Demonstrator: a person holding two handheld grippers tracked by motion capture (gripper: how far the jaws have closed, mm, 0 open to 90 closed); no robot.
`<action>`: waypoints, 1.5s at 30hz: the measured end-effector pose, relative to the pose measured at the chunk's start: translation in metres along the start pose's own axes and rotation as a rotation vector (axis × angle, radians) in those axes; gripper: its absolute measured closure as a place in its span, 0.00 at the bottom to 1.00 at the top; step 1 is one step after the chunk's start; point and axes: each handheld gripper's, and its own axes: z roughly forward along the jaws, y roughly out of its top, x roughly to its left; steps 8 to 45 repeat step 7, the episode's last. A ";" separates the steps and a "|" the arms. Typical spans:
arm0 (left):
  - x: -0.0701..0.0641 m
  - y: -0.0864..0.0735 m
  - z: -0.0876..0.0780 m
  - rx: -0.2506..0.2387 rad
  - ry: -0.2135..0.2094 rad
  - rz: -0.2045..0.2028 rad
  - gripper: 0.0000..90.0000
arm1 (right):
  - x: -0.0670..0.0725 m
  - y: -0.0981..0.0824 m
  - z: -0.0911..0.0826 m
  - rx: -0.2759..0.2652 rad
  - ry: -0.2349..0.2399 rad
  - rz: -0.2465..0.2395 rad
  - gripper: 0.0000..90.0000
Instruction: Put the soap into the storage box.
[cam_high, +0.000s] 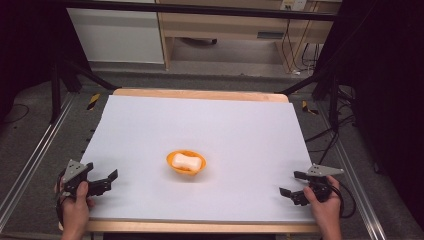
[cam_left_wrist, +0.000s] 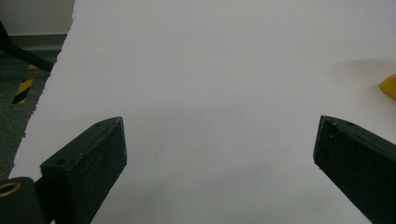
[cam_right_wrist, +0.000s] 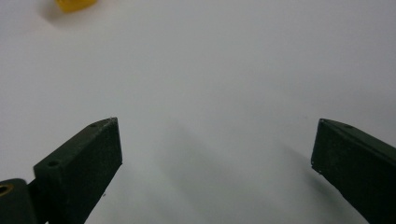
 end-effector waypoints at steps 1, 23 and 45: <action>0.000 0.000 0.000 -0.001 -0.001 0.001 0.02 | -0.001 -0.001 -0.001 -0.015 0.003 0.009 0.04; 0.000 0.000 0.000 0.000 -0.006 -0.001 0.02 | -0.001 0.000 0.001 0.008 -0.011 0.026 0.02; 0.000 0.000 0.000 0.000 -0.006 -0.001 0.02 | -0.001 0.000 0.001 0.008 -0.011 0.026 0.02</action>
